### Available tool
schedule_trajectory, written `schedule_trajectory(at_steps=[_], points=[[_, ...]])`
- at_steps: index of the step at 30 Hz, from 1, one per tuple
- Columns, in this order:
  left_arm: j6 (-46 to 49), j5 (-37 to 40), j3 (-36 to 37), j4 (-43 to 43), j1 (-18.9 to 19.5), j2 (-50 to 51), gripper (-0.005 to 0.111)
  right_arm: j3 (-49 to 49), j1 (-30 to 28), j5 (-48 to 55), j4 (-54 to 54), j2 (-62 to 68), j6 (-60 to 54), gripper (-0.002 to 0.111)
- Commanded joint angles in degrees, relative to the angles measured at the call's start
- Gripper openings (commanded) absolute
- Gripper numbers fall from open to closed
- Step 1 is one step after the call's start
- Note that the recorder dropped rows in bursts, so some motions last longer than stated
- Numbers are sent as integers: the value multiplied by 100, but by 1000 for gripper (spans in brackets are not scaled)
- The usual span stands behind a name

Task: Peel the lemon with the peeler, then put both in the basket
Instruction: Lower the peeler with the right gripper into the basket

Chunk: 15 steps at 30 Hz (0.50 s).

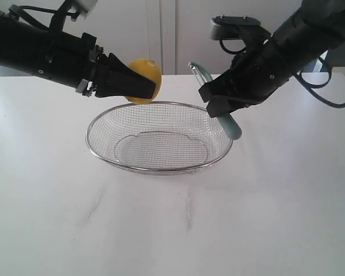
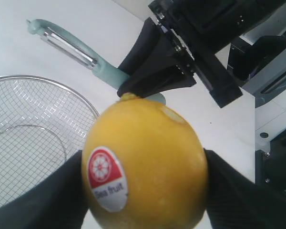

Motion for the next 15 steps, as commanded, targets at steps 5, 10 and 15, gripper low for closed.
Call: schedule_trajectory(at_steps=[5, 10, 15], points=[[-7, 97, 4, -162, 7, -81, 0, -802, -1, 536, -282, 567, 0, 0], [-7, 97, 4, -162, 7, -81, 0, -1274, 58, 816, -714, 955, 67, 0], [-7, 97, 4, -162, 7, -81, 0, -1688, 115, 899, -810, 1366, 82, 0]])
